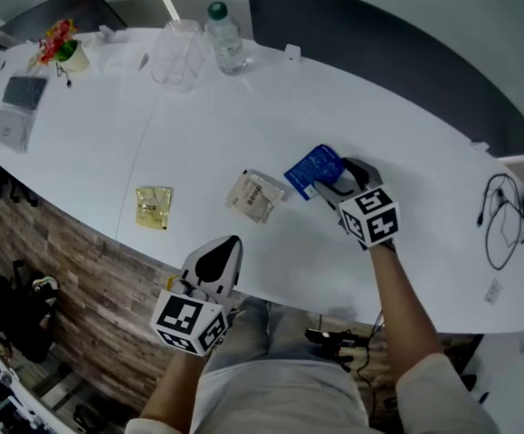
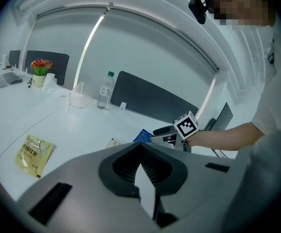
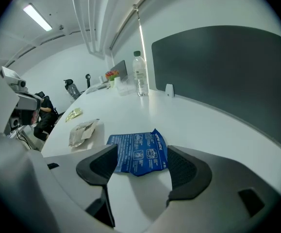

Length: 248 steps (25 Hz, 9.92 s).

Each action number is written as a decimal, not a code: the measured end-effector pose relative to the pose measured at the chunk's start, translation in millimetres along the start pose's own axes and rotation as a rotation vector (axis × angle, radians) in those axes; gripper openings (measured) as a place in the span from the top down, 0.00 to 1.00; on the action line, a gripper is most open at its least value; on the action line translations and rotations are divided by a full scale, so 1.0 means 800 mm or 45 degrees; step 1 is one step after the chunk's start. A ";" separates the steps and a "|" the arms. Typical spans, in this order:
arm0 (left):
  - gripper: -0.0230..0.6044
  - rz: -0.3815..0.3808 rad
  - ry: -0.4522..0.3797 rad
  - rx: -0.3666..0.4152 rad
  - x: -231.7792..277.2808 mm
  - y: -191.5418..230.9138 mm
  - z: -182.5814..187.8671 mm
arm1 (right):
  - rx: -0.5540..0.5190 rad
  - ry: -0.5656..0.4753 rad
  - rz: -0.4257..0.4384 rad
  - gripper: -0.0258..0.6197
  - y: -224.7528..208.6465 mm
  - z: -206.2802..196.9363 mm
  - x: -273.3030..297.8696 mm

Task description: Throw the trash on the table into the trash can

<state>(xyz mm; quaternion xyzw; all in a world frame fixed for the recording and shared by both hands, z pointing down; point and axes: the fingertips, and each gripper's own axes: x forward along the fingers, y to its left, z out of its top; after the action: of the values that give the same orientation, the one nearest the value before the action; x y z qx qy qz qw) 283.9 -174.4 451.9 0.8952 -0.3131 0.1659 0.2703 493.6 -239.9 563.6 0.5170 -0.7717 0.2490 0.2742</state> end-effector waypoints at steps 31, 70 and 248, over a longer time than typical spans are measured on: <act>0.96 -0.009 -0.059 0.016 -0.015 -0.011 0.029 | 0.134 -0.122 0.037 0.90 0.013 0.041 -0.071; 0.96 0.225 -0.289 -0.027 -0.199 -0.019 0.021 | -0.040 -0.336 0.448 0.90 0.261 0.092 -0.201; 0.96 1.311 -0.666 -0.576 -0.665 0.145 -0.209 | -0.754 -0.035 1.629 0.91 0.880 0.106 -0.088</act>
<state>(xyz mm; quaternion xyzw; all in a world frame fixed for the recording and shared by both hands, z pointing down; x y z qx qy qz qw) -211.4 98.1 381.4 0.5606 -0.7882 -0.0204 0.2530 -156.2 -9.6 383.4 -0.1314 -0.9630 0.1343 0.1934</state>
